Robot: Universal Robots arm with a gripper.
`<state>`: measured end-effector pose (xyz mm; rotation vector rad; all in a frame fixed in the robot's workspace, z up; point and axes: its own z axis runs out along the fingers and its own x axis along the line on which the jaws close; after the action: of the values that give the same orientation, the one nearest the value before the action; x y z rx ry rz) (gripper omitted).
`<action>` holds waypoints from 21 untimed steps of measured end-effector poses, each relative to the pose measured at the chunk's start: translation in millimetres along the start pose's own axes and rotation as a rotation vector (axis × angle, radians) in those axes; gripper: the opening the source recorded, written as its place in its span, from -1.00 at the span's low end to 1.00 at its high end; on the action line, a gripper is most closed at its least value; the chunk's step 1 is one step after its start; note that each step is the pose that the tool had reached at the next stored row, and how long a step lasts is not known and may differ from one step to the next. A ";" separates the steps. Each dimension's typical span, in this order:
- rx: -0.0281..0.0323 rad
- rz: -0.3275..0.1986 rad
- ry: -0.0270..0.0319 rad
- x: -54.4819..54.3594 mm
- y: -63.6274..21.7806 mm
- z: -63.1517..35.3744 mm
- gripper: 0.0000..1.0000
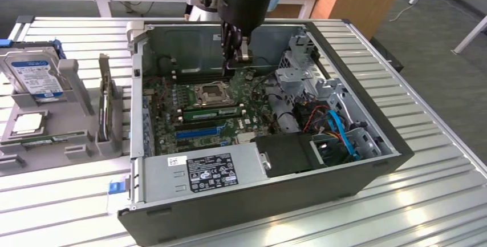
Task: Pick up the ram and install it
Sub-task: 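Press down the ram until it locks into place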
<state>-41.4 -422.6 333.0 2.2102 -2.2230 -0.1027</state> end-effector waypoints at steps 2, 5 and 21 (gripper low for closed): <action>-0.0001 0.000 0.0001 0.0 -0.3 -0.1 -0.80; -0.0001 0.000 0.0002 0.0 -3.4 -0.3 -0.80; -0.0001 0.000 0.0001 0.3 -30.2 -1.6 -0.80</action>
<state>-11.2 -423.1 333.0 2.2102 -2.2229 -0.1027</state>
